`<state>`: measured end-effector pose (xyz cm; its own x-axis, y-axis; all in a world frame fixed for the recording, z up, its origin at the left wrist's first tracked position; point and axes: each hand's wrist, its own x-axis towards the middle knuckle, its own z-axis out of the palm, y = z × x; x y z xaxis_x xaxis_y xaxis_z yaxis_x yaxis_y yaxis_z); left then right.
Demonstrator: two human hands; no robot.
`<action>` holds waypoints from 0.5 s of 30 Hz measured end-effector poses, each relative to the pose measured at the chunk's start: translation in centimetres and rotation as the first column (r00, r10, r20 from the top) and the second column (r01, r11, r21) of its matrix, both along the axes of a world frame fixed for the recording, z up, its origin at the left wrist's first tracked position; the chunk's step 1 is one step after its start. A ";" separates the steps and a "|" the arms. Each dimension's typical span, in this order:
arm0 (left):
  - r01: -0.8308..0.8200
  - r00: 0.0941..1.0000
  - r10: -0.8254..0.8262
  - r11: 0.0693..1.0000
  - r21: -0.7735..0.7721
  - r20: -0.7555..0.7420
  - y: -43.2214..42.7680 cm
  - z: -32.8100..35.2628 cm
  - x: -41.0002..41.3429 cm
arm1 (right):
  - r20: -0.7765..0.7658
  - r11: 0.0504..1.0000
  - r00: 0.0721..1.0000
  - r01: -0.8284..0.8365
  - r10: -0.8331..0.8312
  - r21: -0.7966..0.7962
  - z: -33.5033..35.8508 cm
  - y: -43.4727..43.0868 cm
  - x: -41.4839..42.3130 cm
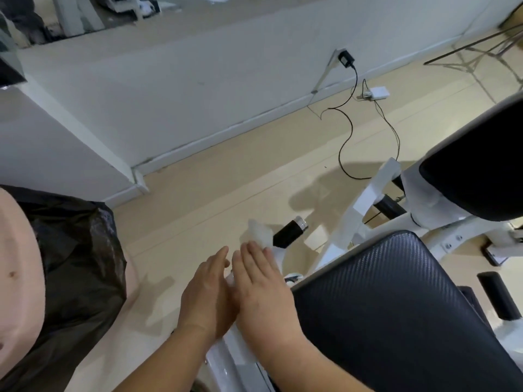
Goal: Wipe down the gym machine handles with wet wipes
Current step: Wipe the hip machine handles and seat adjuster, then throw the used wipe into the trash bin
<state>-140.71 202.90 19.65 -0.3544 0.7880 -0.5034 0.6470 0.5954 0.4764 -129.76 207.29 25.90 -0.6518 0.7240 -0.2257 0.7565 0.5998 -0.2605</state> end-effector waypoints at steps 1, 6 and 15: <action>0.032 0.999 -0.031 0.999 -0.012 0.017 0.3 0.0 -0.1 | -0.050 0.995 0.997 0.050 -0.054 -0.087 0.6 -0.3 -0.6; 0.173 0.983 -0.140 0.928 -0.331 0.119 0.9 4.8 -1.6 | -0.036 0.601 0.869 0.310 -0.493 -0.737 8.9 0.4 0.3; -0.056 0.889 0.082 0.996 -0.070 0.450 -4.1 23.0 -1.9 | -0.005 0.091 0.233 0.360 -0.972 -0.928 25.4 -1.5 3.7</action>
<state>-142.57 198.81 42.66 -0.1311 0.7370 -0.6631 0.3258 0.6637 0.6733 -126.04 205.78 51.35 -0.0953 0.6513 -0.7528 0.1572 -0.7369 -0.6575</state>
